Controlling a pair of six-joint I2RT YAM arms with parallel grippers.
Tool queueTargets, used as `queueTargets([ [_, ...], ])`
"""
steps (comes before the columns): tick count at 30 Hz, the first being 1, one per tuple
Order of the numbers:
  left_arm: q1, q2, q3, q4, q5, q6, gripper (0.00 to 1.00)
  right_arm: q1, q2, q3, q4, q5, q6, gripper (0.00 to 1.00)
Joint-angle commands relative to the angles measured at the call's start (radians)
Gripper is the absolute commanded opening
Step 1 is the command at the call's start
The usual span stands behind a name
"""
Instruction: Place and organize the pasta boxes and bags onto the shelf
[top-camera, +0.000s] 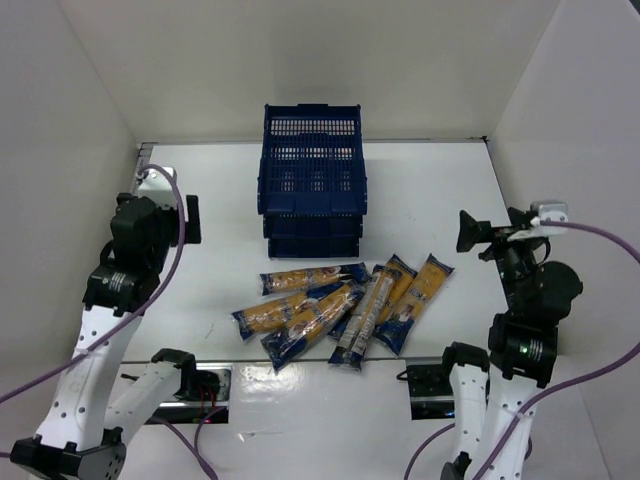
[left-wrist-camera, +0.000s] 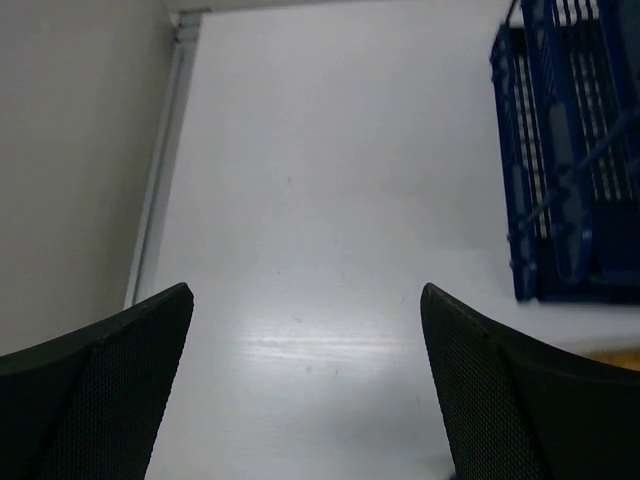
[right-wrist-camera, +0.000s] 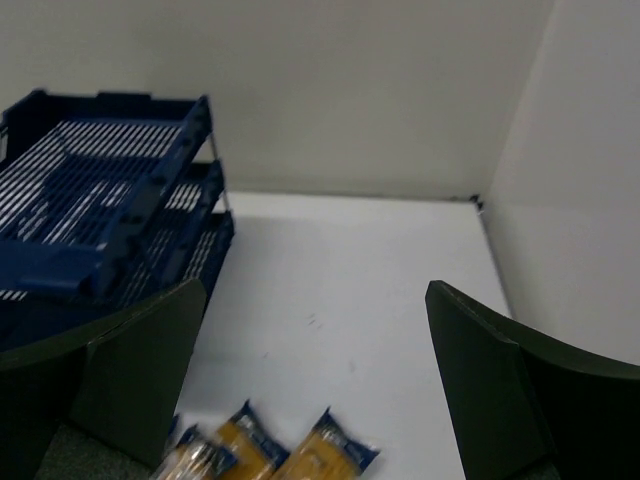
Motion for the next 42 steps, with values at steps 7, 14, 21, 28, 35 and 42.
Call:
queueTargets([
  [7,0.001,0.116,0.115,-0.293,0.266,0.042,1.0,0.03,0.252,0.25,-0.494,-0.355,-0.055,1.0],
  [14,0.012,0.083,0.124,-0.341,0.352,0.042,1.0,0.075,0.272,0.222,-0.542,-0.519,-0.043,1.0],
  [21,0.012,0.014,0.124,-0.341,0.367,0.051,1.0,0.075,0.211,0.07,-0.3,-0.623,0.136,1.0],
  [28,0.012,0.096,0.074,-0.281,0.329,0.071,1.0,0.075,0.295,0.026,-0.255,-0.49,0.11,1.0],
  [35,0.012,0.251,0.074,-0.238,0.347,0.071,1.0,0.154,0.525,0.173,-0.326,-0.355,0.038,1.0],
  [42,0.003,0.353,0.074,-0.217,0.377,0.094,1.0,0.261,0.677,0.263,-0.408,-0.213,-0.052,1.0],
])
